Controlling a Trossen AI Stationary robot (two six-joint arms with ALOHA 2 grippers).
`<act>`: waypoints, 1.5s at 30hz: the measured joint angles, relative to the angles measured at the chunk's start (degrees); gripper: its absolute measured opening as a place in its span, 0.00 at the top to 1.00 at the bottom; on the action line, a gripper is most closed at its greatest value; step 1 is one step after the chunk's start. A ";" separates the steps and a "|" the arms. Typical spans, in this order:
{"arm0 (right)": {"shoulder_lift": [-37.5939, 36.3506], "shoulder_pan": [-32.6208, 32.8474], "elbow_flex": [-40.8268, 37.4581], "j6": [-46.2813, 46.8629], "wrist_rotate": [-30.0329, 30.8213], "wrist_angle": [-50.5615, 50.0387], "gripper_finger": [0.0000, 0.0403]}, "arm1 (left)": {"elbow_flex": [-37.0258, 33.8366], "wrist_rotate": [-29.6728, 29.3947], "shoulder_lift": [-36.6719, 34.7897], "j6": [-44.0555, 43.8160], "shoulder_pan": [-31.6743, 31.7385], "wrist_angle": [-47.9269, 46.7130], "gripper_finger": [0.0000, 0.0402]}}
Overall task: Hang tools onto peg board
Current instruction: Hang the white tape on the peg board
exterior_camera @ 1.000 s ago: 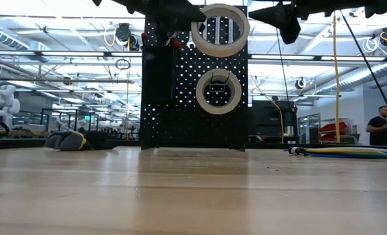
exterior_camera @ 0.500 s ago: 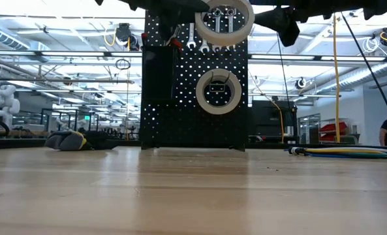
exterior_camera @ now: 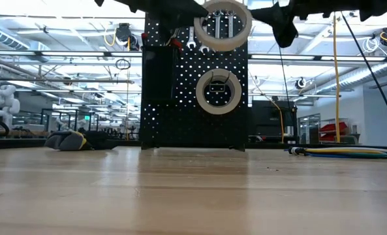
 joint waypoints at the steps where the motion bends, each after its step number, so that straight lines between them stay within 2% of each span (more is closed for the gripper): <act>1: -0.38 0.04 0.01 0.01 -0.20 0.06 0.53 | 0.00 -0.07 0.00 -0.02 0.03 -0.37 0.85; 45: 2.92 0.04 -0.01 1.05 0.73 0.29 0.54 | 0.00 0.68 0.02 0.24 0.69 1.21 0.85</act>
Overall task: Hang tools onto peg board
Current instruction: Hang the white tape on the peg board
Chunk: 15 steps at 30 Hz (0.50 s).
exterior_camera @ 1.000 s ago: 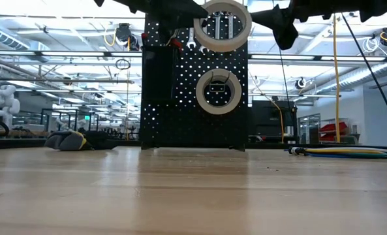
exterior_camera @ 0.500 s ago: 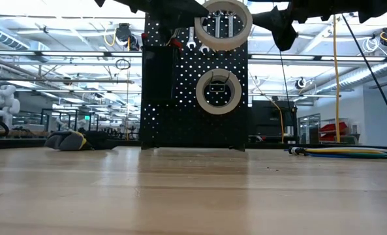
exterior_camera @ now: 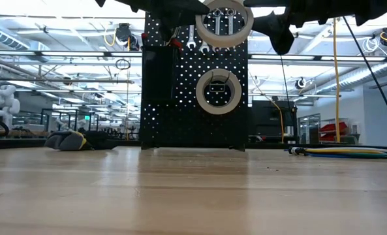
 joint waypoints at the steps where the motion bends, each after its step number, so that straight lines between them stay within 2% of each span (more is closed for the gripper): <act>1: 0.26 0.00 0.00 0.18 -0.03 0.38 0.54 | 0.00 0.03 0.00 0.00 0.00 0.00 0.85; 8: 2.05 0.02 0.02 0.45 -0.37 2.14 0.54 | -0.02 0.05 0.00 0.00 0.00 0.04 0.85; 15: 2.16 0.02 0.02 0.18 -0.30 2.03 0.68 | -0.04 0.05 0.02 -0.04 0.00 -0.28 0.85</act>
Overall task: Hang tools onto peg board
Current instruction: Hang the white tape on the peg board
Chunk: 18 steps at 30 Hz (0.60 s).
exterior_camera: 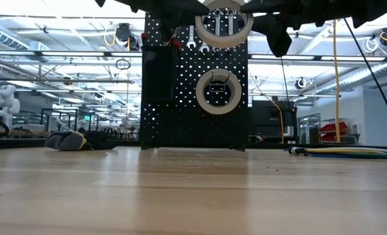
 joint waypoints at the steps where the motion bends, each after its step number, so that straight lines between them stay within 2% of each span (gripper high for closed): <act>1: 0.00 0.00 -0.02 -0.07 0.11 -0.11 0.70 | 0.00 0.00 0.00 0.00 -0.02 -0.01 0.85; 6: -0.02 0.04 0.00 -0.15 2.82 -1.82 0.82 | -0.04 -0.09 0.07 -0.35 0.06 -0.37 0.85; 11: -0.02 0.02 0.00 -0.34 3.93 -1.70 0.82 | -0.04 -0.38 0.07 -0.17 0.07 -0.37 0.82; 18: -0.02 -0.04 0.00 0.20 4.51 -1.50 0.82 | -0.04 -1.01 0.07 0.27 0.02 -0.44 0.69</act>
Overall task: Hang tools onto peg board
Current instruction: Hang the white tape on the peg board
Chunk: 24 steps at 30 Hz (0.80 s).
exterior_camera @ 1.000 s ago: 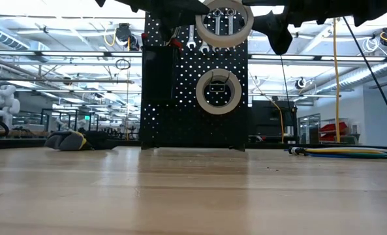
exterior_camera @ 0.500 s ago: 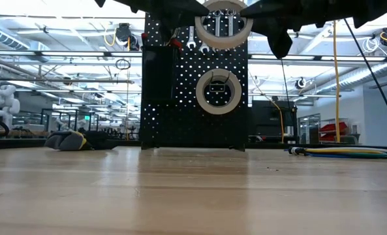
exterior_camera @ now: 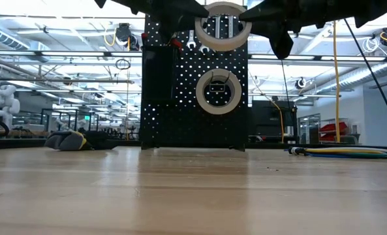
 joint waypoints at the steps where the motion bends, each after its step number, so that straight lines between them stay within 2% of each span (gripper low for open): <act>1: 0.00 0.00 0.00 0.00 0.12 -0.03 0.82 | 0.00 -0.02 0.00 -0.12 0.00 0.00 0.67; 10: -0.59 -1.40 -0.02 -0.13 0.33 -1.22 0.82 | 0.00 -3.38 -1.38 -2.02 -0.09 -3.99 0.48; 15: -3.76 -3.37 -0.02 0.27 0.35 -6.97 0.82 | 0.00 -7.65 -4.86 -0.12 -0.11 -11.21 0.47; 20: -5.31 -6.52 -0.02 -2.30 -0.27 -9.76 0.82 | 0.00 -7.85 -8.62 1.97 -0.29 -14.68 0.47; 24: -5.23 -9.58 -0.02 -3.21 -5.04 -9.33 0.82 | 0.00 -7.87 -10.47 2.89 -1.74 -16.66 0.47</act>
